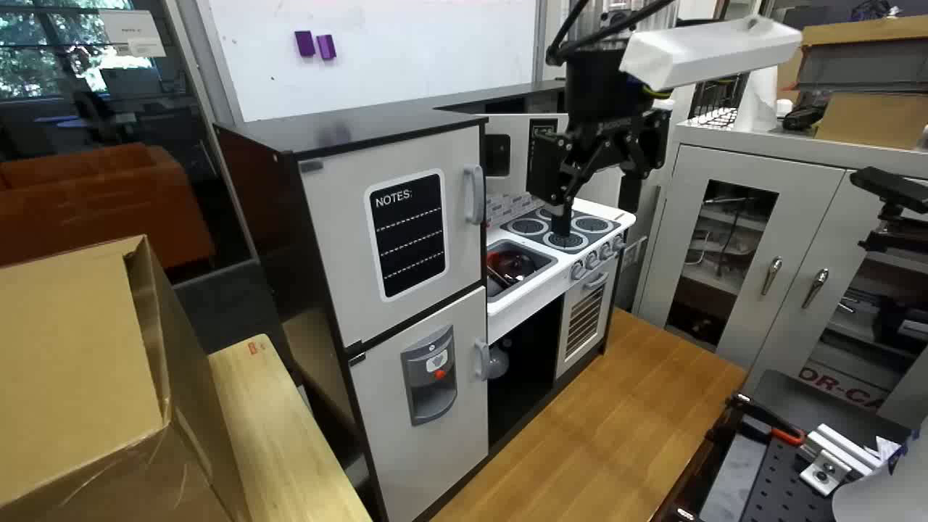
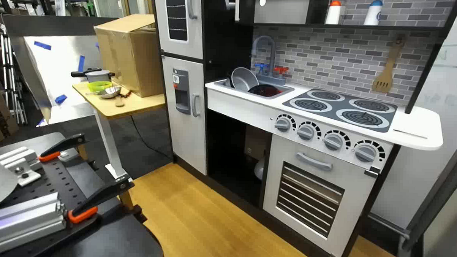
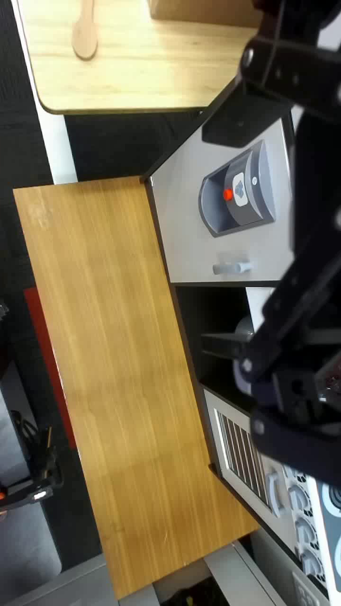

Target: Open the cabinet door on the top left

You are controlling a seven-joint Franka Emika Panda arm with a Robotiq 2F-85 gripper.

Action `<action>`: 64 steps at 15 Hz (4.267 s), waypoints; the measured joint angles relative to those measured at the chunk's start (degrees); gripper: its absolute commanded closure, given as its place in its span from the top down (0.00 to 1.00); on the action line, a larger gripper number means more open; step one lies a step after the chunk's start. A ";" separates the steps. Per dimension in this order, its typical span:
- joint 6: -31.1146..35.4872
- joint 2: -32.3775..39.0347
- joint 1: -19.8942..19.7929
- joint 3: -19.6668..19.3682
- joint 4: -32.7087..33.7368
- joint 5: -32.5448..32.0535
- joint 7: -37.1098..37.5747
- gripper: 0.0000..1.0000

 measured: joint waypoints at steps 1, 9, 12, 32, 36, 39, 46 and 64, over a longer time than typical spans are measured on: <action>0.01 -0.03 0.00 0.00 0.00 0.00 0.00 1.00; 0.01 -0.08 0.00 0.00 0.00 0.00 0.00 1.00; 0.01 -0.08 0.47 -0.36 0.00 0.01 -0.13 1.00; 3.56 -0.08 1.70 -1.13 -0.58 -1.97 -0.73 1.00; 10.55 -0.04 1.66 -1.12 -2.31 -5.95 0.30 1.00; 15.94 -0.07 1.65 -1.12 -4.57 -8.30 2.13 1.00; 23.73 -0.65 3.14 -1.17 -9.17 -8.19 -0.22 1.00; 32.53 -1.07 1.86 -1.47 -9.95 -12.47 -1.22 1.00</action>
